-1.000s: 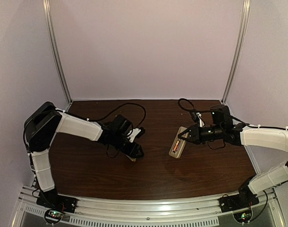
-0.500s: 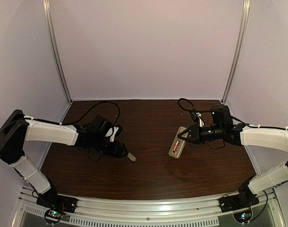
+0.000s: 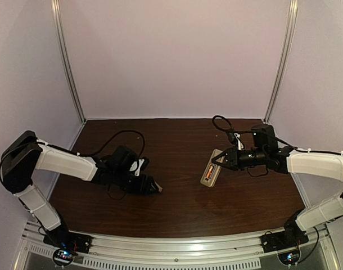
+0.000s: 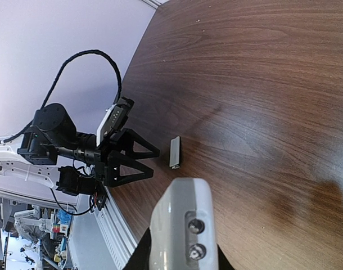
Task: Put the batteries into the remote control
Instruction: Move the battery cover to the center of the board, then pick up the battery cover from the center of the board.
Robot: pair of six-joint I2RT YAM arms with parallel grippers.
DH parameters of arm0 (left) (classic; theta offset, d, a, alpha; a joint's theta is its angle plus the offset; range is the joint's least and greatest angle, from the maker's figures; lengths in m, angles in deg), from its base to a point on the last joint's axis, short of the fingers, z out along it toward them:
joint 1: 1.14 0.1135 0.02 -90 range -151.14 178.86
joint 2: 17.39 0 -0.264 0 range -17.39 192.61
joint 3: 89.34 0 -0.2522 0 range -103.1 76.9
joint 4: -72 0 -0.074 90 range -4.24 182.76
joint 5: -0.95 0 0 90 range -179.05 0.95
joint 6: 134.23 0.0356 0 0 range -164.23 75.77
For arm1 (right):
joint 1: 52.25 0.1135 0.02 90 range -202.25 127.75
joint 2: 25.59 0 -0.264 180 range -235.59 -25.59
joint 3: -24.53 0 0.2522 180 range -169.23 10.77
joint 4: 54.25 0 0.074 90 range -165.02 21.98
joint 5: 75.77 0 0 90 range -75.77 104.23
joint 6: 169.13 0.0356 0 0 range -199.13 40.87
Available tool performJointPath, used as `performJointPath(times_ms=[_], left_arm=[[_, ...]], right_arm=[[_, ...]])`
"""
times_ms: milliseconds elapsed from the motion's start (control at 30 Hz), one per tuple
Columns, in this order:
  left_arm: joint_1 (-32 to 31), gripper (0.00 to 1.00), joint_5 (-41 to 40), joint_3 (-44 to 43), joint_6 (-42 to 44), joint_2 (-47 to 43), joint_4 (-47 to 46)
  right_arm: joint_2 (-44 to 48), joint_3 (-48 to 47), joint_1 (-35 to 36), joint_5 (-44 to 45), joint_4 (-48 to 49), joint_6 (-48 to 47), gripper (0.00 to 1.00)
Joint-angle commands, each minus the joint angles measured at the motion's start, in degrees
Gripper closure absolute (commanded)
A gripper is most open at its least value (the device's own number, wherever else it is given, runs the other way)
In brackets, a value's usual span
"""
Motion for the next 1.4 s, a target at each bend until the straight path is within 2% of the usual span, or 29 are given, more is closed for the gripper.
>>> performJointPath(times_ms=[0, 267, 467, 733, 833, 1167, 1367], left_arm=[[-0.2, 0.27, 2.5, -0.4, -2.0, 4.3, -6.5], [-0.2, 0.29, 4.0, -9.3, 1.3, 12.5, -6.4], [-1.4, 0.37, 3.9, -19.6, 9.1, 19.5, 0.8], [-4.9, 0.51, -10.5, -26.7, 18.0, 20.3, 16.8], [-6.6, 0.53, -16.2, -28.3, 20.1, 20.5, 21.5], [-8.2, 0.58, -21.3, -31.0, 21.4, 22.5, 24.4], [-8.2, 0.59, -19.8, -33.5, 22.7, 24.7, 24.0]], right_arm=[[1.5, -0.3, -0.3, -0.3, 1.0, -0.5, 1.0], [1.0, -0.5, -0.5, -0.2, 0.6, -1.0, 1.0], [1.0, -1.1, -0.6, -0.2, -0.4, -1.4, 1.0], [1.3, -1.2, -0.6, 0.3, -1.3, -1.5, 1.0], [1.3, -1.2, -0.6, 0.6, -1.4, -1.4, 1.0], [0.6, 0.4, -0.6, 1.3, 1.7, 1.7, 1.0], [1.2, 1.1, -0.6, 1.7, 1.8, 2.2, 1.0]])
